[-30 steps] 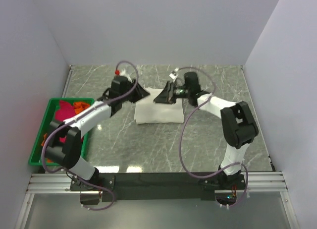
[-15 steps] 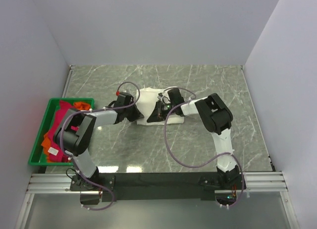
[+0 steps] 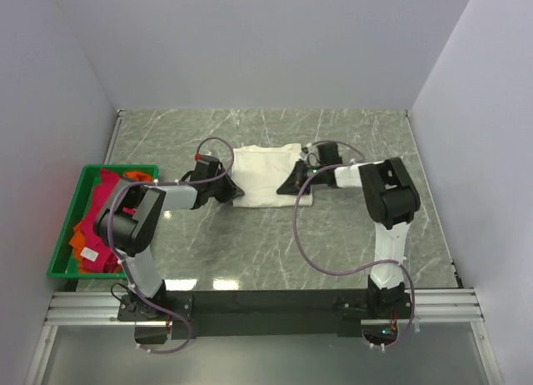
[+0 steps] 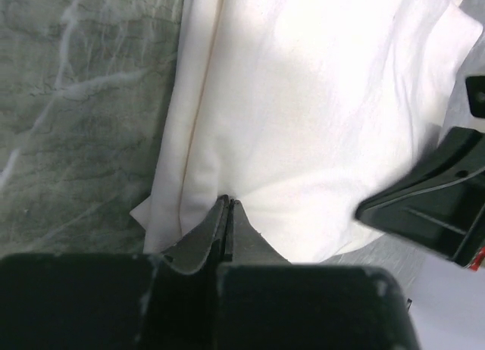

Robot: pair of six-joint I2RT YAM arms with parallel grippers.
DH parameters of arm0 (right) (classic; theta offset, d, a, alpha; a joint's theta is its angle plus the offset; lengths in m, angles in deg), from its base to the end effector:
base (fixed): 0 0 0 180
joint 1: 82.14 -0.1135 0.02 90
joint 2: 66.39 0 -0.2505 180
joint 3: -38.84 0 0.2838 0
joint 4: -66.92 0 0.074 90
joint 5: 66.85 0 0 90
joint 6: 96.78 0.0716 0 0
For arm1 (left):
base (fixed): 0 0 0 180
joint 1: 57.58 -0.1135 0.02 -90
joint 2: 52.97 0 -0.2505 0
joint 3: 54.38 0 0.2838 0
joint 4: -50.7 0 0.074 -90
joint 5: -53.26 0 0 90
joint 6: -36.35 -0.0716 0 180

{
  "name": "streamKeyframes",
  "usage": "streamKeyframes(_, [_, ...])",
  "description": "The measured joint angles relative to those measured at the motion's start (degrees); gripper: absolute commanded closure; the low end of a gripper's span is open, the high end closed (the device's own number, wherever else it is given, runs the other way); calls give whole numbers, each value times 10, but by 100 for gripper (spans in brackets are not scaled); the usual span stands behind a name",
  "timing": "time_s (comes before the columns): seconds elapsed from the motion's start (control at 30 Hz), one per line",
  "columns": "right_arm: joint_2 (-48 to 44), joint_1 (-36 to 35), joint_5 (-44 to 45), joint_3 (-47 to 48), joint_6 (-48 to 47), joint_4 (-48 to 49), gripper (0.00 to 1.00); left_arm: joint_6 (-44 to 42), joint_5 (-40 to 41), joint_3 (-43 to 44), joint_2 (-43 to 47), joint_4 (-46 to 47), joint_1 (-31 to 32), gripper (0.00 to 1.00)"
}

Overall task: Fold and stack the t-shirts
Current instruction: Neatly place the folded tshirt to the corner

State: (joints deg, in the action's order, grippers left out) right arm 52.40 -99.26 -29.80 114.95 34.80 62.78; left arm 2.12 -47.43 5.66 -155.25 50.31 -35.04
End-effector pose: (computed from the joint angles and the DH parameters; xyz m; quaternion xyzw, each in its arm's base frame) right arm 0.3936 0.1810 0.0552 0.0160 0.8482 0.5228 0.0839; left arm 0.3547 -0.1616 0.0697 -0.2249 0.8844 -0.3187 0.2563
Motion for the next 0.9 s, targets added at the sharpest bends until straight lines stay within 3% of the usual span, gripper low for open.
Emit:
streamKeyframes(0.23, [-42,70,14,-37,-71,-80,96,0,0,0,0,0,-3,99])
streamKeyframes(0.4, [-26,95,-26,-73,-58,-52,99,0,0,0,0,0,-3,99])
streamKeyframes(0.63, [-41,106,-31,-84,-69,-59,99,-21,24,-9,53,-54,-6,77])
streamKeyframes(0.7, [-53,106,-24,-85,-70,-59,99,-26,34,-9,82,-74,-5,75])
streamKeyframes(0.9, [-105,106,-21,-97,-70,-52,99,-38,67,2,156,-113,32,81])
